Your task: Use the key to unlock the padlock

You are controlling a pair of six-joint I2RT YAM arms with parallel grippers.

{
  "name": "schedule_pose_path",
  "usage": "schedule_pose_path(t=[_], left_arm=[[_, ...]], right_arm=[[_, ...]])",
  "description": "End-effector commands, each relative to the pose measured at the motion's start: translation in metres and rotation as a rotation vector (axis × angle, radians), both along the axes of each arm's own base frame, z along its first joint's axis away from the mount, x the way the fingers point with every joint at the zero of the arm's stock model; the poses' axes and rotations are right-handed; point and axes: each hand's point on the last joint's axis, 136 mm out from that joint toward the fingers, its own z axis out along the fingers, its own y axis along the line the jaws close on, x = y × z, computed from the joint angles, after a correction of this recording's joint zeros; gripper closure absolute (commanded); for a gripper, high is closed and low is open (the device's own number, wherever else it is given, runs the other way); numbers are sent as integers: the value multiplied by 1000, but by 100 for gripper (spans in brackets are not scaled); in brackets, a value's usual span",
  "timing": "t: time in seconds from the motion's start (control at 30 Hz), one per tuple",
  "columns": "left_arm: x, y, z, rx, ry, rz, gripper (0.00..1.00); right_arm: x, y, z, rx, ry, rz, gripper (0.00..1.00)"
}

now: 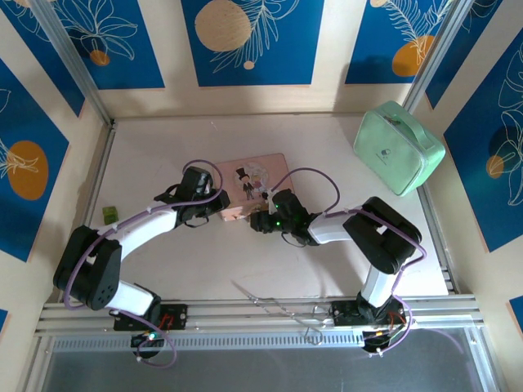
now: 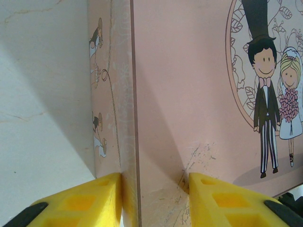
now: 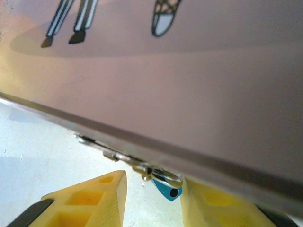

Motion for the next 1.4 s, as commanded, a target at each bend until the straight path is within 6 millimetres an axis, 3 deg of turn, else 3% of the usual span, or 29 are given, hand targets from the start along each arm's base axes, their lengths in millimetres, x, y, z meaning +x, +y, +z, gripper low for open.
schedule_pose_path(t=[0.0,0.27,0.37,0.53,0.67,1.07,1.37], left_arm=[[-6,17,-23,73,74,30,61],[-5,16,-23,72,75,29,62],[-5,16,-24,74,75,29,62],[-6,17,-25,74,76,31,62],[-6,18,-26,77,79,32,62],[-5,18,-28,80,75,36,63],[-4,22,-30,89,77,42,63]], right_arm=[[-2,7,-7,-7,30,10,58],[0,10,-15,-19,40,1,51],[1,9,-15,-19,37,1,63],[-3,7,-15,-32,42,1,70],[-6,3,-15,-48,55,-5,83],[-19,-3,-9,-27,100,-14,100],[-25,-5,0,113,138,11,100]])
